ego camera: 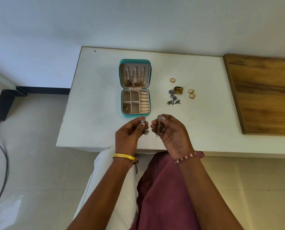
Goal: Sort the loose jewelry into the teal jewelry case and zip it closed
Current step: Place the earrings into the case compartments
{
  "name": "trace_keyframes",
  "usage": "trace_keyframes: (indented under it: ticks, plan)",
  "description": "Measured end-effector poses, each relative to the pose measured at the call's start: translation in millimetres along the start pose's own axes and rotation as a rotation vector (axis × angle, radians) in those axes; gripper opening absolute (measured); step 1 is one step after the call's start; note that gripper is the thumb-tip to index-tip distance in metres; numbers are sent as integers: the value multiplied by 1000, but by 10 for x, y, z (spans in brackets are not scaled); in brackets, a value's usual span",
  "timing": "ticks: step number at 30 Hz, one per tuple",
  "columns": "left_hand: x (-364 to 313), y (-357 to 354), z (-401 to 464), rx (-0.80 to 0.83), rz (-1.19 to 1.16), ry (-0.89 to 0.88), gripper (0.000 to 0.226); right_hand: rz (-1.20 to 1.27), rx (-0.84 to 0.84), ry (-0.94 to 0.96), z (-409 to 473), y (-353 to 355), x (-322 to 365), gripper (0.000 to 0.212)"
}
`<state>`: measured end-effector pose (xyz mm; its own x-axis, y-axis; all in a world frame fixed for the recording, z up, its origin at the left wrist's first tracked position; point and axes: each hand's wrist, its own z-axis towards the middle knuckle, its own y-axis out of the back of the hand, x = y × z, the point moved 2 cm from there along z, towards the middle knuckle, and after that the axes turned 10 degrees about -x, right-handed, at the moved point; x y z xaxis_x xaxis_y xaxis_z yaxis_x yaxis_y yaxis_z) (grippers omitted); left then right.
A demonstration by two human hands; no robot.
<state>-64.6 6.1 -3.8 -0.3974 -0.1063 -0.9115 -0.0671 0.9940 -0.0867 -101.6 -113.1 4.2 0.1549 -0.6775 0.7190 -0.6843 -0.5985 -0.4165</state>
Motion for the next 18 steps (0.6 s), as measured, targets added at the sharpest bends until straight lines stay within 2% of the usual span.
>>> trace_keyframes:
  ticks: [8, 13, 18]
  plan:
    - [-341, 62, 256, -38, -233, 31, 20, -271, -1, 186, 152, -455, 175, 16]
    - [-460, 46, 489, -89, -267, 12, 20, -408, -150, 263, 434, -677, 145, 6]
    - [-405, 87, 571, -127, -264, 54, 20, -554, -271, 312, 656, -713, 8, 13]
